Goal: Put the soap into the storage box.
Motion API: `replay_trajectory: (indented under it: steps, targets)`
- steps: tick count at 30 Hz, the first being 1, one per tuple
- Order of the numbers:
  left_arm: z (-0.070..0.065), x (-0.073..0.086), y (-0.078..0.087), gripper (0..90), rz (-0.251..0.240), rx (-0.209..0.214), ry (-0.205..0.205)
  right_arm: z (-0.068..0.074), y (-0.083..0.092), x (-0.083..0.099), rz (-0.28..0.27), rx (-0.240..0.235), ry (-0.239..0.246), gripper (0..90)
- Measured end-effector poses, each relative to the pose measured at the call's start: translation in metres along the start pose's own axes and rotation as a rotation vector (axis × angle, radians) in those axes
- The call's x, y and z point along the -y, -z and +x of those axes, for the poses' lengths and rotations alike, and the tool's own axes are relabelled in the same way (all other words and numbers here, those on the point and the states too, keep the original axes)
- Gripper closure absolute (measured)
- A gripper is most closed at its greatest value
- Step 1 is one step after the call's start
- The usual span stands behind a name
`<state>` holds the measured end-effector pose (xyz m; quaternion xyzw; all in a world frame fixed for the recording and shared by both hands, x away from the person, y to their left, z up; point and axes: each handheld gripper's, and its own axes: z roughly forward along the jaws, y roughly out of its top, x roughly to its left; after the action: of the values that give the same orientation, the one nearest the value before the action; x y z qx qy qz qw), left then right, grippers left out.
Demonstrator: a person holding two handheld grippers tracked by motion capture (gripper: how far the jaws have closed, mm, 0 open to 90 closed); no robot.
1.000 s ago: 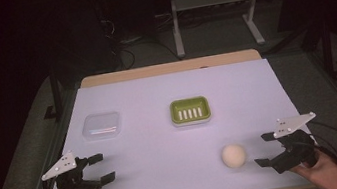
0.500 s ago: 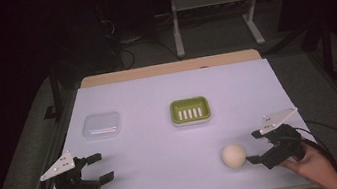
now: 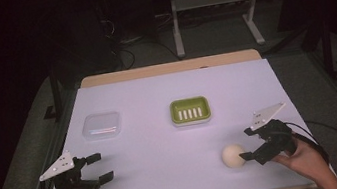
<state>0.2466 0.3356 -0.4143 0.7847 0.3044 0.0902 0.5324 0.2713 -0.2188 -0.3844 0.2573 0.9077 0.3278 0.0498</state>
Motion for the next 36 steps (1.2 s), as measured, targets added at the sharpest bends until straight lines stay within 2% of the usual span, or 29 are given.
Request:
replay_trajectory:
  steps: [7, 14, 21, 29, 36]
  targets:
    - [0.000, 0.000, 0.001, 13.0, -0.005, 0.001, 0.004, 0.002, -0.009, -0.005, 0.035, -0.001, 0.010, 16.7]
    - [0.000, 0.000, 0.000, 13.1, -0.005, 0.003, 0.006, 0.004, -0.020, -0.008, 0.083, 0.008, 0.064, 17.1]
    - [0.001, 0.000, 0.003, 13.0, -0.010, -0.001, 0.006, 0.005, -0.030, -0.011, 0.101, 0.004, 0.079, 16.3]
    - [0.001, 0.000, 0.003, 13.1, -0.009, 0.000, 0.005, 0.006, -0.037, -0.008, 0.131, -0.006, 0.061, 16.0]
    - [0.001, 0.000, 0.002, 13.0, -0.010, 0.001, 0.003, 0.007, -0.048, -0.007, 0.168, -0.009, 0.064, 14.9]
